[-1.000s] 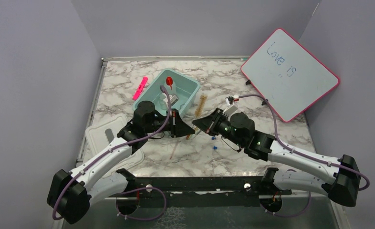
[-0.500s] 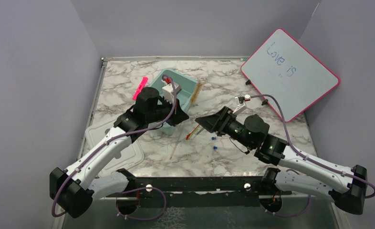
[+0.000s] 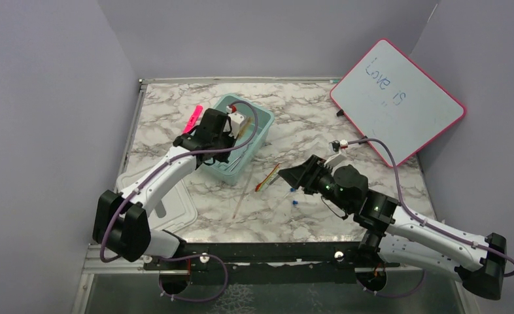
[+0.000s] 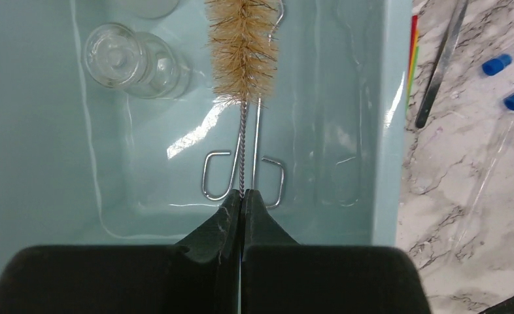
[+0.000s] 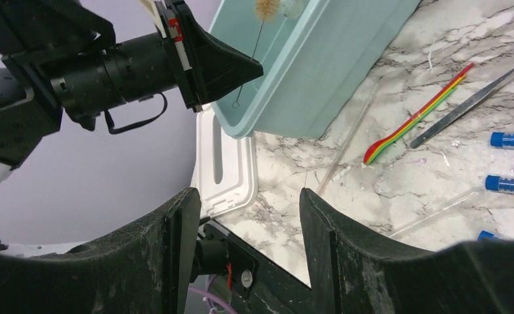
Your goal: Organize the chemistry lab equipment
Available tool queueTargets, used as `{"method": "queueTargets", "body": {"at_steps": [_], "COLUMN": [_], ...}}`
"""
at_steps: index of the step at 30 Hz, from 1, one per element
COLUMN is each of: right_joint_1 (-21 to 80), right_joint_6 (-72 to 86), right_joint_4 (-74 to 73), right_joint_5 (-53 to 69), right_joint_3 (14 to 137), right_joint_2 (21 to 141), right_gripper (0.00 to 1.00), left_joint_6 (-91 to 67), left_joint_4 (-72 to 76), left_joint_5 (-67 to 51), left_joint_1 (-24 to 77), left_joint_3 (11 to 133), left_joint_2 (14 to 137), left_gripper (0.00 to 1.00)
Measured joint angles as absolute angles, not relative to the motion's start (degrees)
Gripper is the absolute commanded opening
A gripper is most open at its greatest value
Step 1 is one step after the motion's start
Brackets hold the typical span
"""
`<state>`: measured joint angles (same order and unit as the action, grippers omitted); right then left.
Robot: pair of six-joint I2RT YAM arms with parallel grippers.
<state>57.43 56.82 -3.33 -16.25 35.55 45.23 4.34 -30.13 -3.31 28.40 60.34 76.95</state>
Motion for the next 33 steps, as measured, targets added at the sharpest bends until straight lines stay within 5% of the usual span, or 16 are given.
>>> {"method": "queueTargets", "body": {"at_steps": [18,33], "right_joint_1": [57.43,57.43], "right_joint_6": [55.83,58.0], "right_joint_4": [-4.91,-11.38], "right_joint_5": [-20.12,-20.43], "right_joint_3": [33.28,34.81], "right_joint_2": [45.39,54.74], "right_gripper": [0.62,0.62], "left_joint_6": [5.8,-0.34], "left_joint_4": [-37.28,-38.37], "left_joint_5": [-4.45,-7.55], "left_joint_1": [27.38,27.99], "left_joint_3": [69.91,72.88], "left_joint_2": [90.74,81.52], "left_gripper": [0.21,0.46]}}
